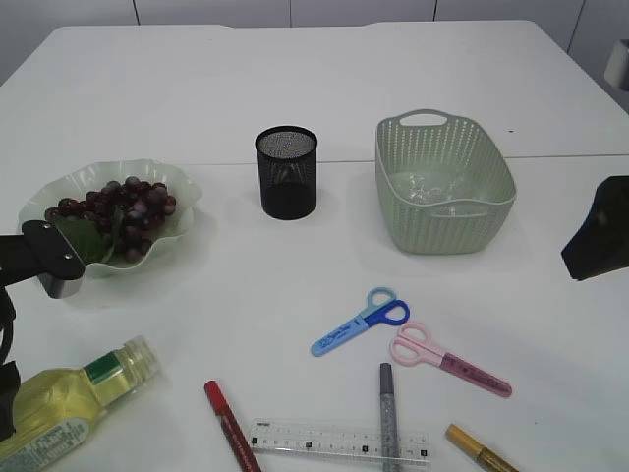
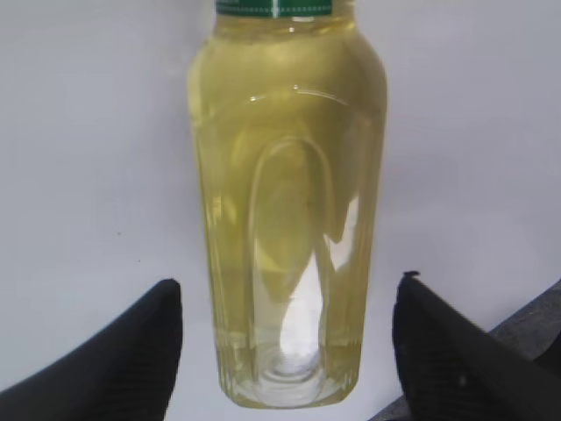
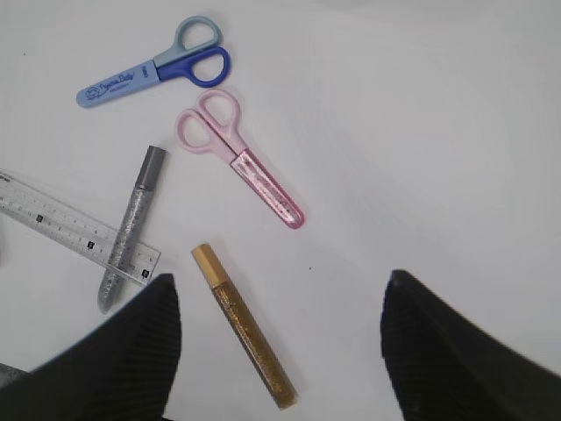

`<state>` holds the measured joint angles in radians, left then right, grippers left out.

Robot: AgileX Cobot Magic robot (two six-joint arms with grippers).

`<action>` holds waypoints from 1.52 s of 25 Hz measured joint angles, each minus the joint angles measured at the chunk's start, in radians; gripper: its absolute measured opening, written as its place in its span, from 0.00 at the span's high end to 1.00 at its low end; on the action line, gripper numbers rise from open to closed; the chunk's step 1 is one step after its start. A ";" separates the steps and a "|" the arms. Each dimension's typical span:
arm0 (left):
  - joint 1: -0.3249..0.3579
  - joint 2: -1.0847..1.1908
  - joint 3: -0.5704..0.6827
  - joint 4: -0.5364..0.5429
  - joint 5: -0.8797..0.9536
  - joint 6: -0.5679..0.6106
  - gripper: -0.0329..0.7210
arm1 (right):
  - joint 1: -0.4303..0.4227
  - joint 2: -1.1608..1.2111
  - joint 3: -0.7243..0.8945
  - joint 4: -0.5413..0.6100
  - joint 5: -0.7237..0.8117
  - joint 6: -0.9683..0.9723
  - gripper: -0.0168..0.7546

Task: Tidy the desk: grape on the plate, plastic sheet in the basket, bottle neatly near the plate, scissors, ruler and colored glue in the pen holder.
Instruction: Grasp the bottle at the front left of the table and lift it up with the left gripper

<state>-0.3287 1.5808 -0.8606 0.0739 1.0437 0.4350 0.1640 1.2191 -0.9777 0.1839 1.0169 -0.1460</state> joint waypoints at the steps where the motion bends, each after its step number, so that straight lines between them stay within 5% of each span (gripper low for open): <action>1: 0.000 0.004 0.000 -0.002 0.000 -0.001 0.23 | 0.000 0.000 0.000 0.000 0.000 0.000 0.30; 25: 0.000 0.075 0.000 -0.033 -0.018 -0.004 0.23 | 0.000 0.000 0.000 0.002 -0.001 0.000 0.30; 38: 0.000 0.131 0.011 -0.030 -0.068 -0.004 0.14 | 0.000 0.000 0.000 0.002 -0.002 -0.001 0.30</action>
<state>-0.3287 1.7122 -0.8493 0.0442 0.9757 0.4306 0.1640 1.2191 -0.9777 0.1856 1.0146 -0.1473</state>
